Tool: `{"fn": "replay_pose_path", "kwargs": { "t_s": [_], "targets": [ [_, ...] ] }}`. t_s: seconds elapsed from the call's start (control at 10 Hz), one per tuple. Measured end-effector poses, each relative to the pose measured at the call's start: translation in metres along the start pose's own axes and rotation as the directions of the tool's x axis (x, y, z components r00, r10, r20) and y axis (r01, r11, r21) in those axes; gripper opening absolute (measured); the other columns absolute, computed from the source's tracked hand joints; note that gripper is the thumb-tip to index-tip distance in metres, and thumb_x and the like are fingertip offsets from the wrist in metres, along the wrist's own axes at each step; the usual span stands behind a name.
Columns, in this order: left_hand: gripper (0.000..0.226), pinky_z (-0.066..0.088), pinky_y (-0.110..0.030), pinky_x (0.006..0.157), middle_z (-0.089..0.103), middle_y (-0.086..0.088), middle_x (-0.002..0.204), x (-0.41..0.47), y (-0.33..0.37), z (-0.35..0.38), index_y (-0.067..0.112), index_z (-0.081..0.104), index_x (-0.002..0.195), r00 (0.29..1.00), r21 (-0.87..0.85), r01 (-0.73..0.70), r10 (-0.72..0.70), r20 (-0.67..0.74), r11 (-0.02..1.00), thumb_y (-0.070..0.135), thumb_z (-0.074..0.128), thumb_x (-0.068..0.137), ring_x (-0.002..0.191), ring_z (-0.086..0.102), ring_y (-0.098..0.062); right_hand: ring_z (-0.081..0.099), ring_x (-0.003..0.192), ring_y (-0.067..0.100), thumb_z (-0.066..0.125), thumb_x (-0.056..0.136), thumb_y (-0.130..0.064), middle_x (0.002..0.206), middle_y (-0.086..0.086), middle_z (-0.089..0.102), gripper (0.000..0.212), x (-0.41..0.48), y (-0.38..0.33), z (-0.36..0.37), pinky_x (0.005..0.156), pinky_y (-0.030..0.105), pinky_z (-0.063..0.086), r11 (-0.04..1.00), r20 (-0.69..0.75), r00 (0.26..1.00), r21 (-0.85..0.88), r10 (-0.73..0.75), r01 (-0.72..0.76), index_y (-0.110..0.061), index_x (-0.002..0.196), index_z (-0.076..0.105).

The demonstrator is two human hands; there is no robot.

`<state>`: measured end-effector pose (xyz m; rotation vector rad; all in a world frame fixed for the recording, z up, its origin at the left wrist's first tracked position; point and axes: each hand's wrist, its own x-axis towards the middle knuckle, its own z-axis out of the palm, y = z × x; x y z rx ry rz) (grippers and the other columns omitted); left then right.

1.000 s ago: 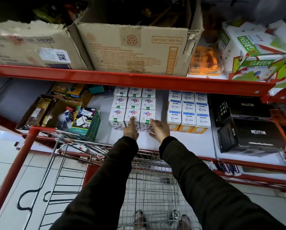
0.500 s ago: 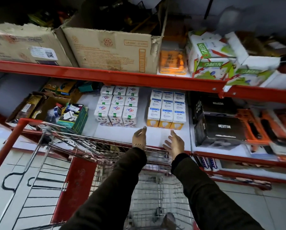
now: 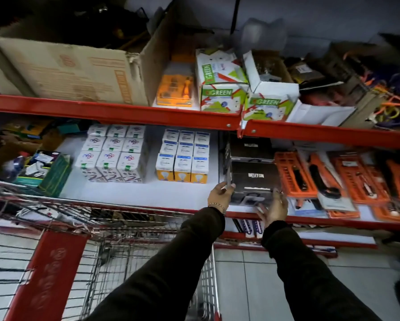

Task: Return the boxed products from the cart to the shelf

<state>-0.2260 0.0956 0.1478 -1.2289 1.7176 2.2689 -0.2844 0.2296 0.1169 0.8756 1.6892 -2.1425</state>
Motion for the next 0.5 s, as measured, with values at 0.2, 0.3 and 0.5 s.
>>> {"fn": "replay_pose_path", "kwargs": {
  "t_s": [0.2,0.3,0.5],
  "targets": [
    [0.047,0.051,-0.045,0.103,0.066,-0.013,0.129,0.010,-0.003,0.017,0.024,0.054,0.138,0.998,0.120,-0.042,0.047,-0.041,0.992,0.028,0.063,0.092,0.119,0.061,-0.030,0.064,0.098,0.029,0.064,0.095,-0.032,0.130,0.018,0.062,0.039,0.022,-0.009,-0.005,0.097,0.049,0.053,0.996,0.062,0.998,-0.078,-0.027,0.032,-0.021,0.128,0.048],
    [0.047,0.052,-0.043,0.102,0.066,-0.012,0.129,0.015,-0.003,0.017,0.026,0.054,0.138,0.996,0.162,-0.060,0.070,-0.055,0.985,0.030,0.063,0.092,0.117,0.063,-0.029,0.063,0.100,0.030,0.064,0.094,-0.037,0.127,0.016,0.063,0.049,0.021,-0.014,-0.007,0.089,0.046,0.053,0.991,0.085,0.996,-0.137,0.010,0.002,-0.021,0.135,0.045],
    [0.050,0.047,-0.038,0.106,0.063,-0.014,0.131,0.018,-0.005,0.017,0.013,0.052,0.135,0.985,0.153,-0.104,0.124,-0.122,0.983,0.029,0.067,0.090,0.121,0.060,-0.034,0.047,0.134,0.034,0.071,0.087,-0.046,0.148,0.012,0.047,0.068,0.015,-0.028,-0.017,0.110,0.053,0.041,0.976,-0.020,0.998,-0.212,-0.055,0.050,-0.020,0.142,0.041]
  ]
}}
